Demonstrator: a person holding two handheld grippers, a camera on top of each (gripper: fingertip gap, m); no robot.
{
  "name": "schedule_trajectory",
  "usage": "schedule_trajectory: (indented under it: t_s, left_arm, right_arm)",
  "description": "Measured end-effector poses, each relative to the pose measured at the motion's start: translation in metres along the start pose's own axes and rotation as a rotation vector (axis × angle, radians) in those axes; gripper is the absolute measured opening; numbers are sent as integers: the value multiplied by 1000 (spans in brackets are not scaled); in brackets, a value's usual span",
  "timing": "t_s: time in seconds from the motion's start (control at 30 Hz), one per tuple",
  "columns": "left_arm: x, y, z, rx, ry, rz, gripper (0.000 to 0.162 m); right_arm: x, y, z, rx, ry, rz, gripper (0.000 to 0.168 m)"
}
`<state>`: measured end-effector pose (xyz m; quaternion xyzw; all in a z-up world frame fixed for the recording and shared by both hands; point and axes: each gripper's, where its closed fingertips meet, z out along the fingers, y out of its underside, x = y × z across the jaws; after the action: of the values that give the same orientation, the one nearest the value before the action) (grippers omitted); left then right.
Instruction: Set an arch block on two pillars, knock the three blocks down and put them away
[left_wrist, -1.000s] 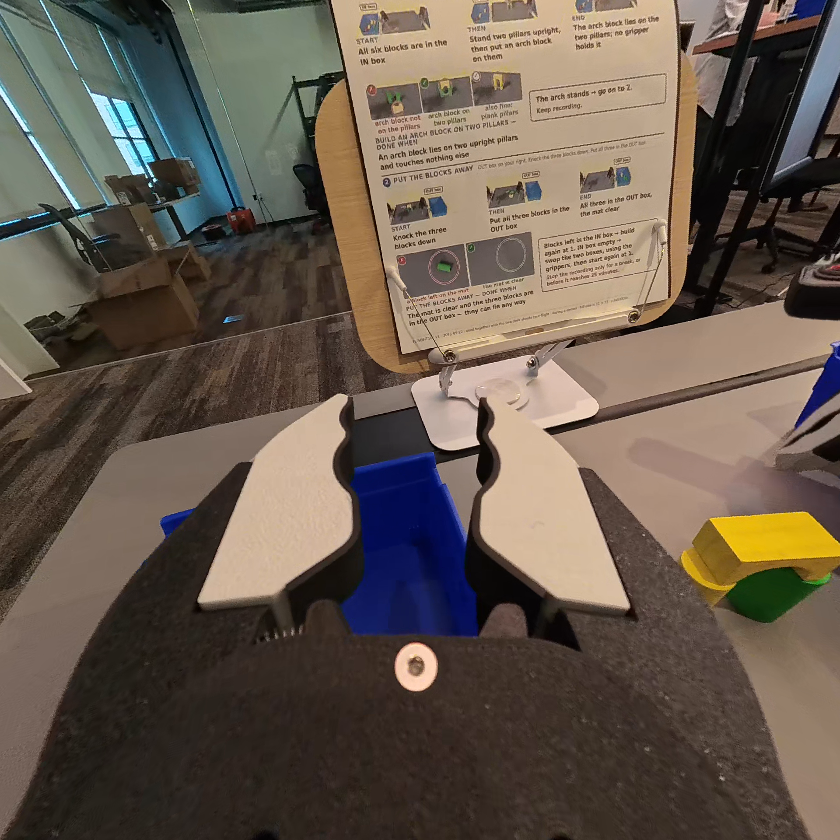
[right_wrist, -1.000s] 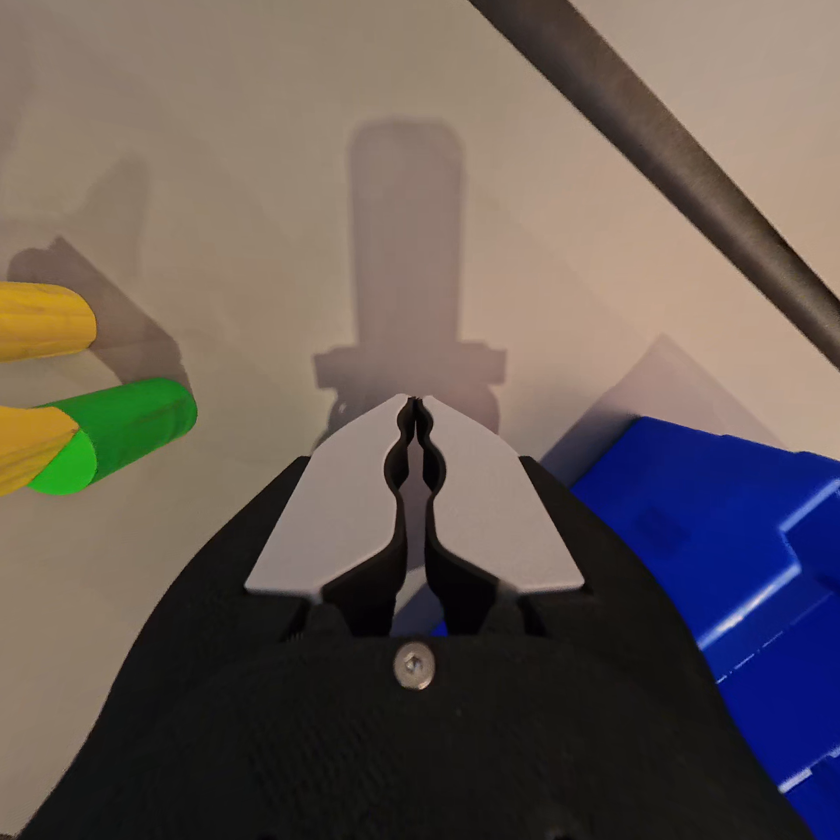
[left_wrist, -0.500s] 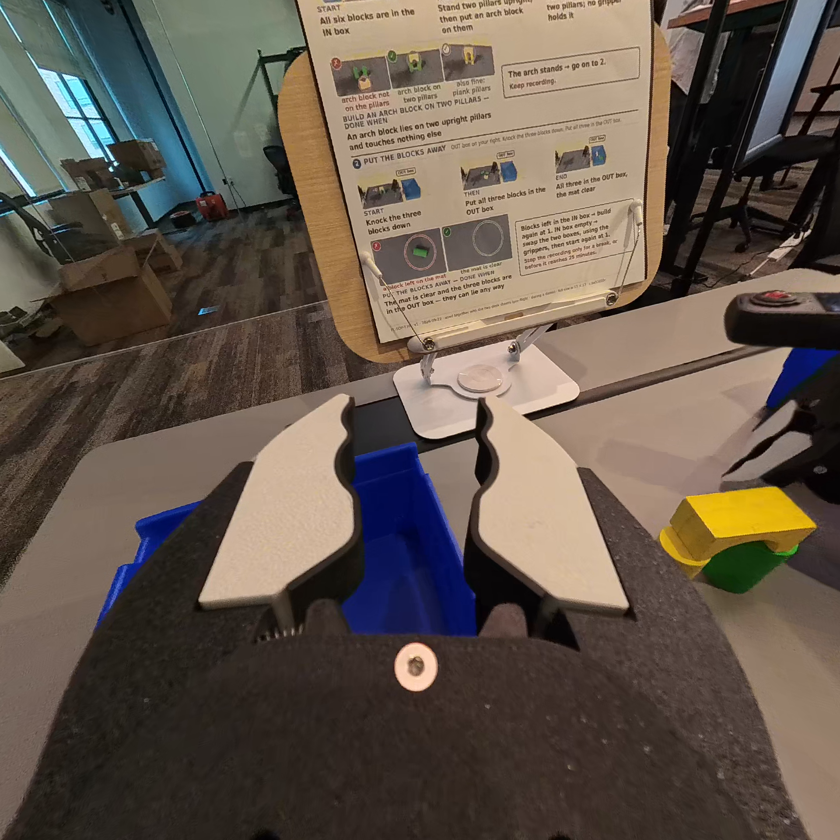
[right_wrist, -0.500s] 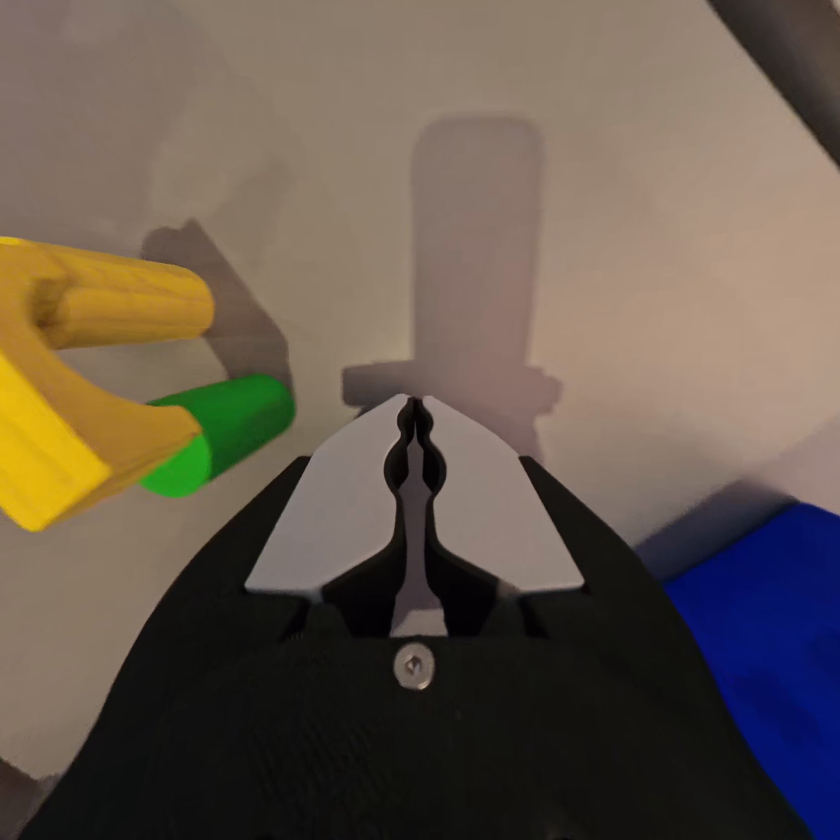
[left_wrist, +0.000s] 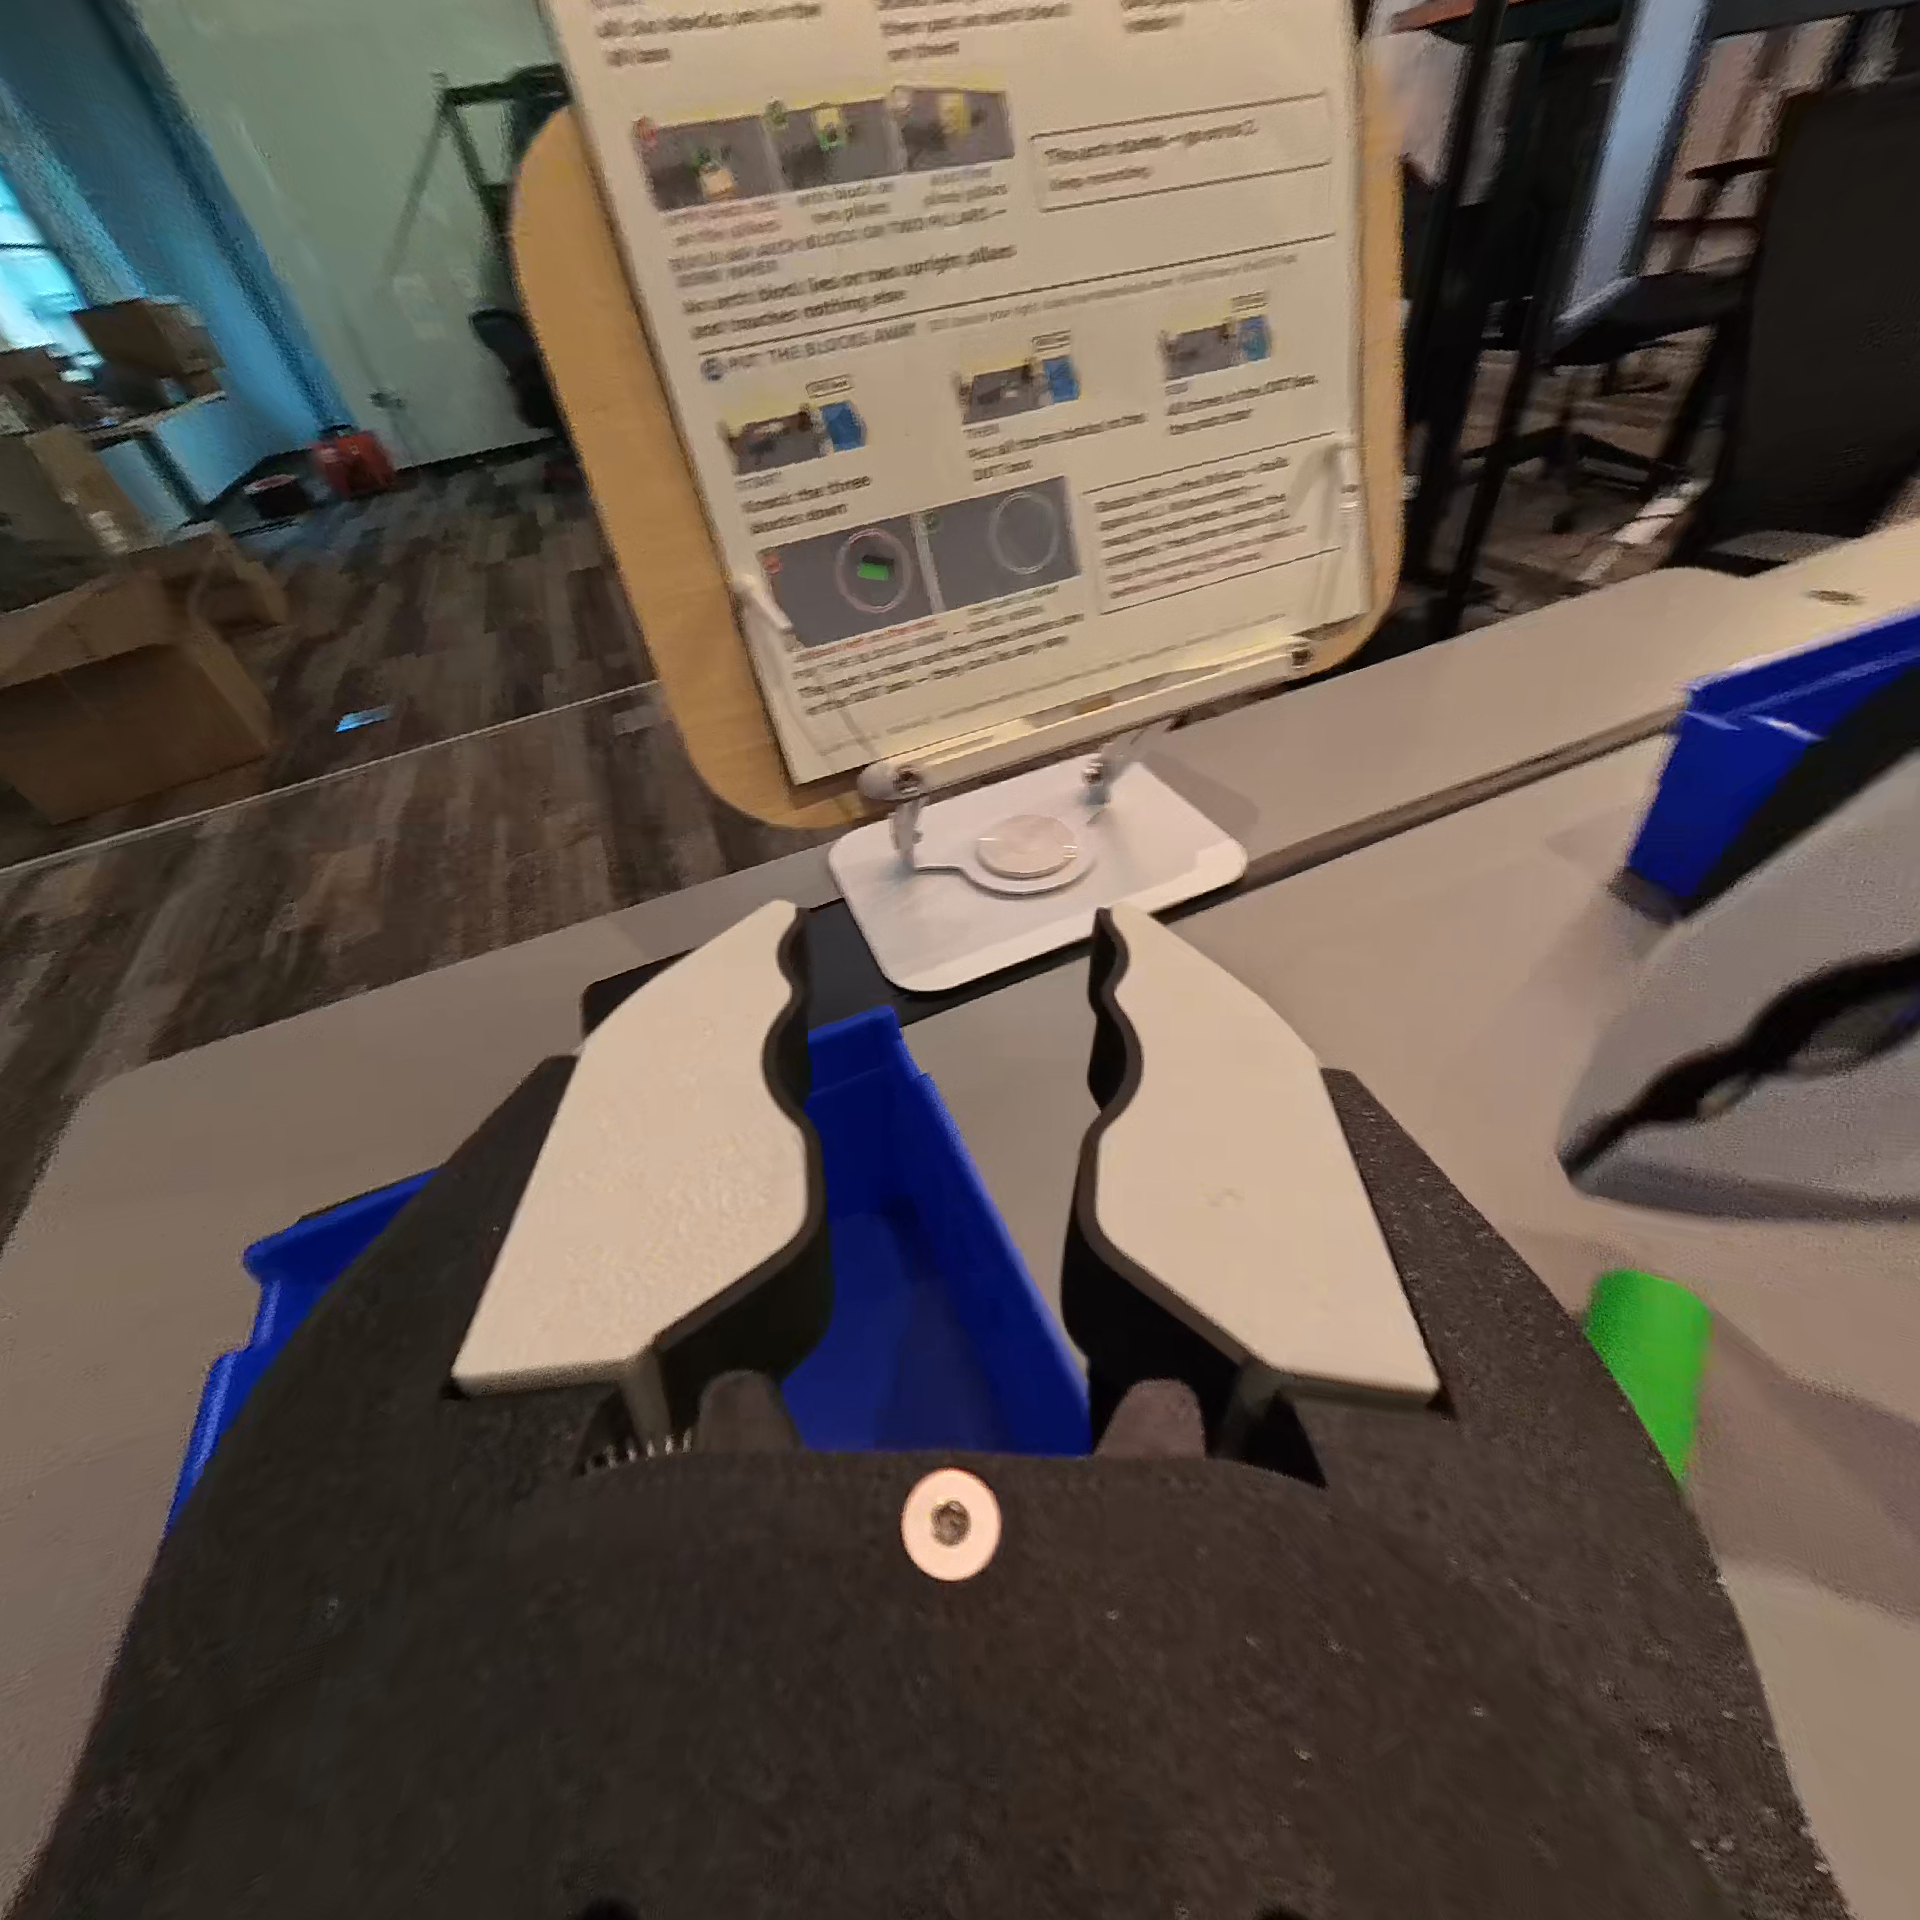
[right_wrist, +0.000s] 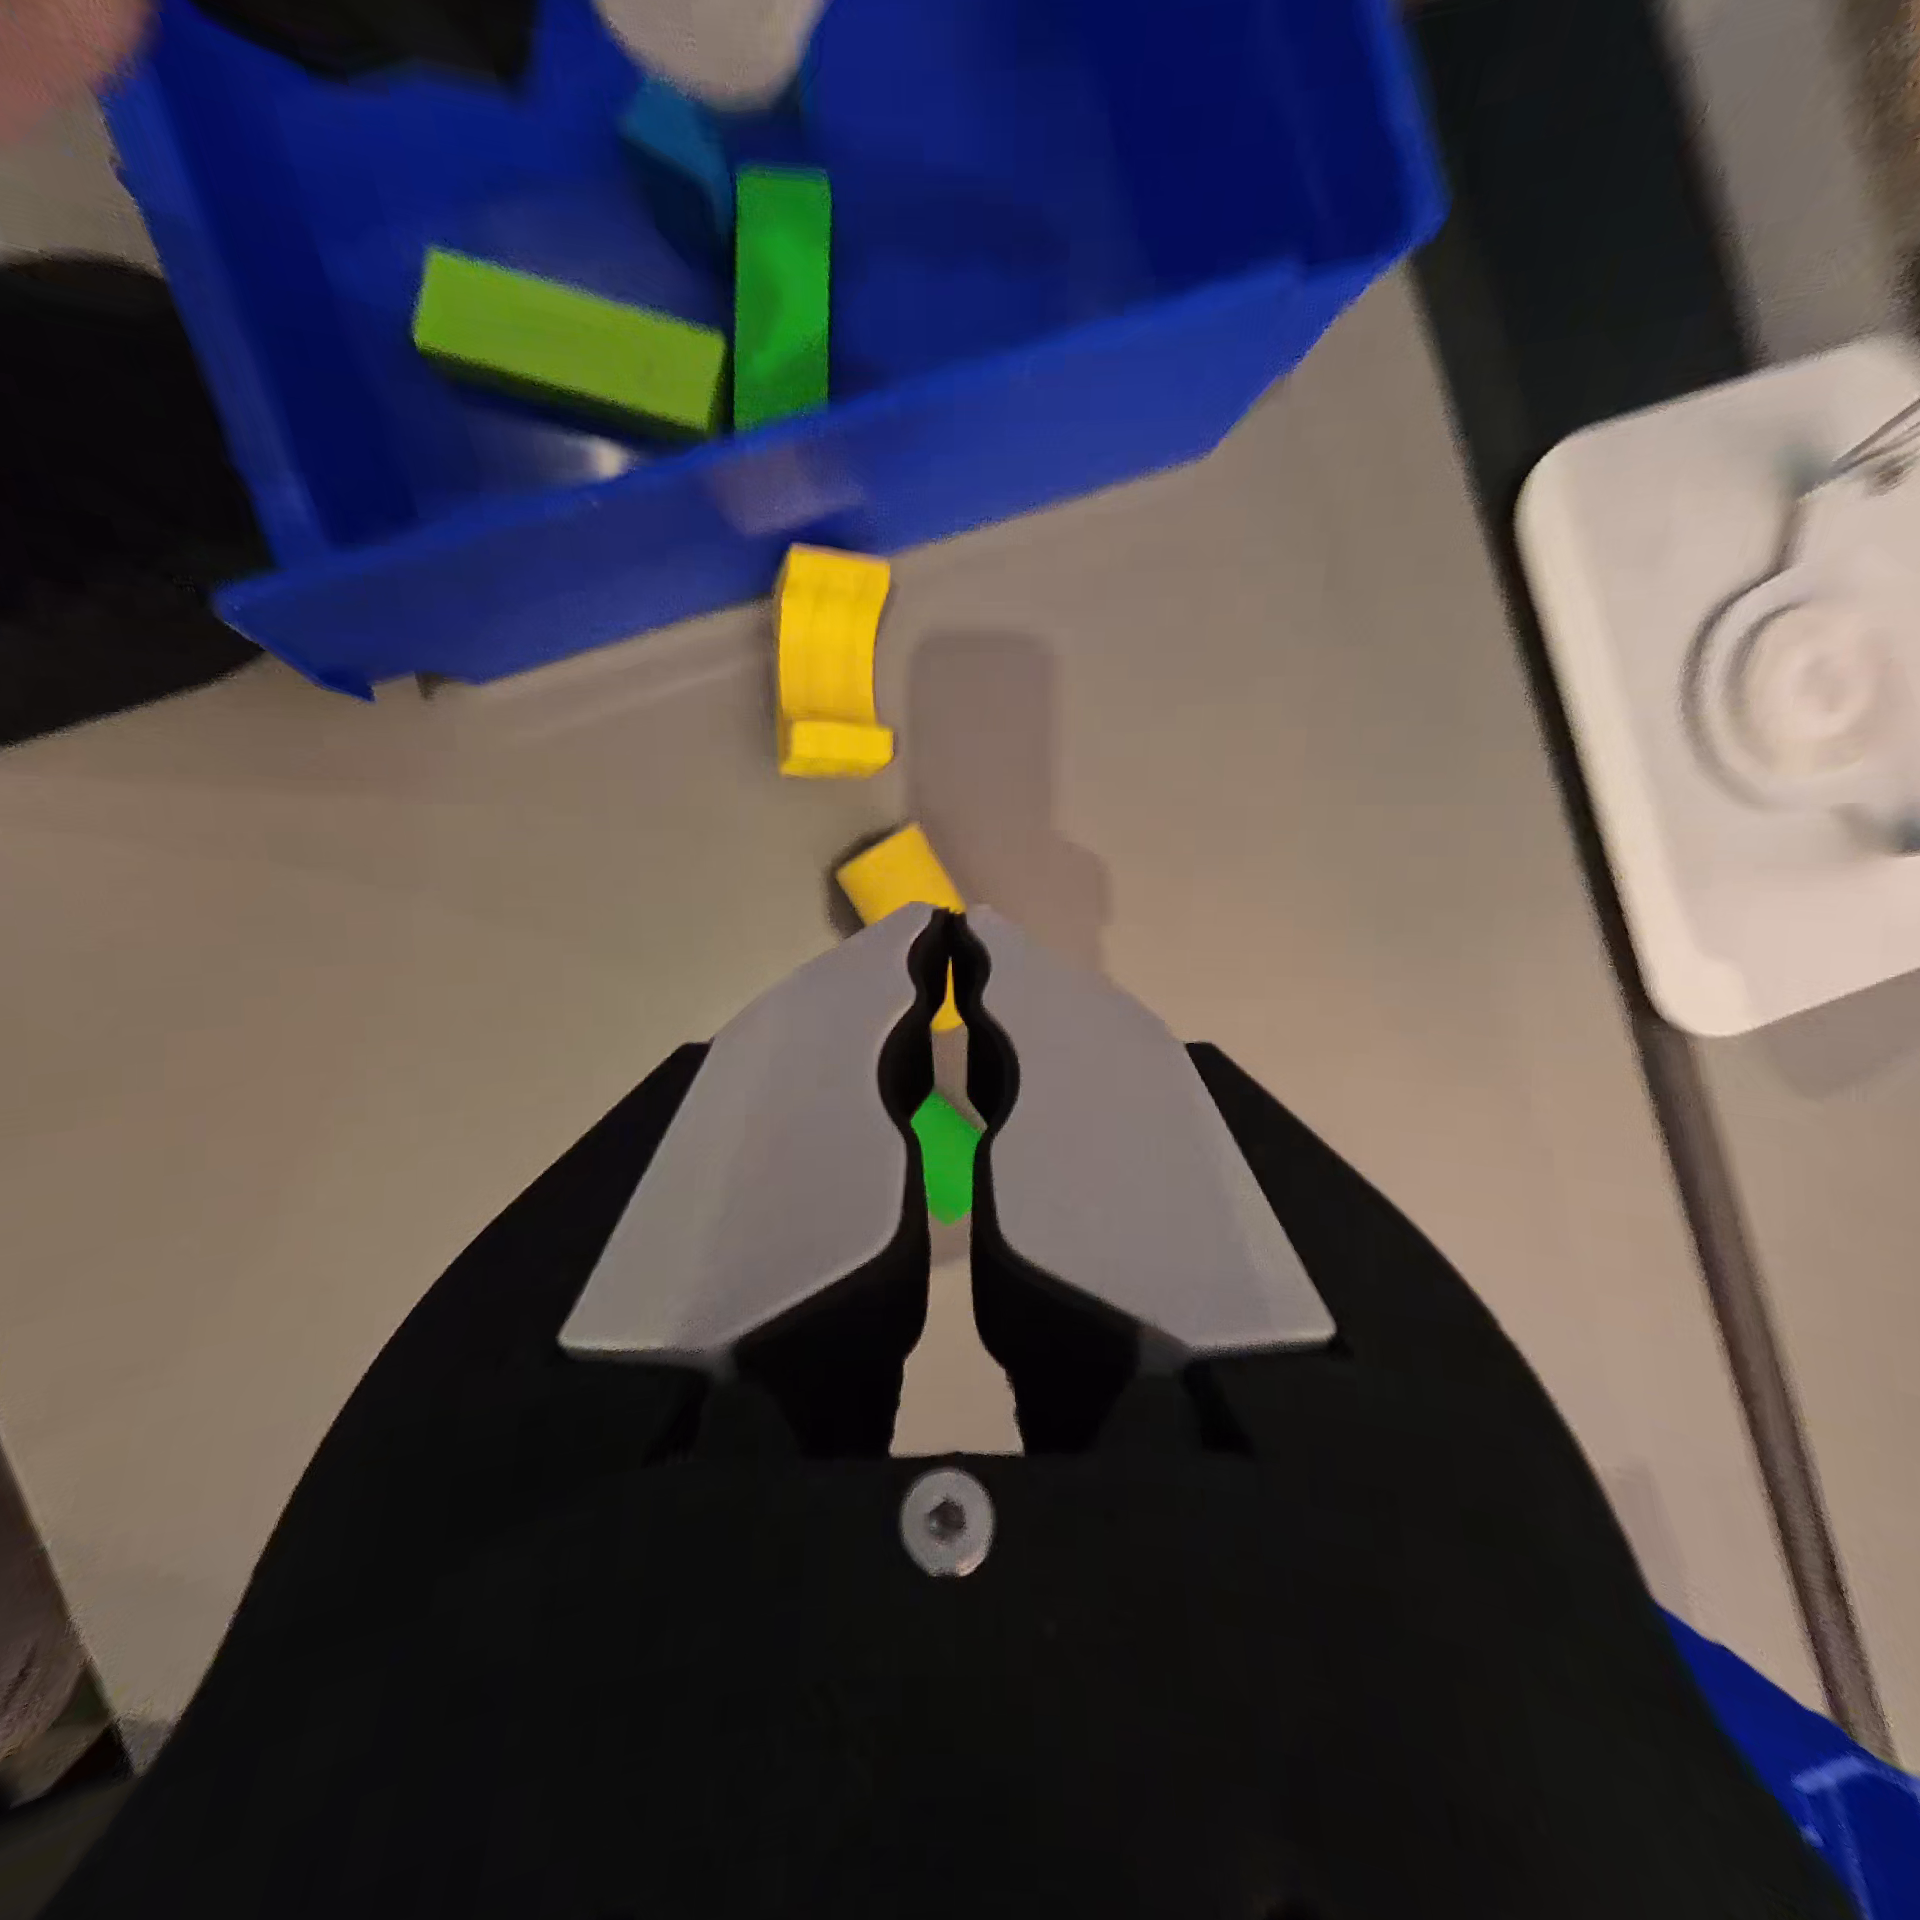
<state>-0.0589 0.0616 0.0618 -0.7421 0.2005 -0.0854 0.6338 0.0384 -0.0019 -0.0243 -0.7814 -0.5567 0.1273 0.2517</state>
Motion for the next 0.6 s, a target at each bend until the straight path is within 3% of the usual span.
schedule_trajectory:
  t_s: [0.07, 0.1, 0.23, 0.3, 0.43, 0.53, 0.6]
  left_arm:
    - [13, -7, -8, -1, 108, 4, 53]
    - [23, -12, -14, 9, 188, 11, 54]
    - [65, -28, -51, 59, 530, 72, 56]
    - [73, -31, -67, 75, 605, 117, 59]
    - [89, -22, -89, 60, 702, 268, 68]
    - [104, -1, -102, -8, 776, 413, 67]
    - [114, 18, -105, -88, 798, 512, 69]
  right_arm:
    - [-5, -9, -20, 76, 46, -13, 1]
    - [-14, -5, -24, 94, 24, -23, 11]
    - [-51, 53, -5, 52, -85, -246, 39]
    - [-50, 87, 12, 34, -44, -357, 40]
    - [-51, 132, 39, 20, -103, -339, 45]
    - [-52, 164, 51, -74, -153, -317, 45]
    - [-56, 166, 46, -58, -173, -288, 38]
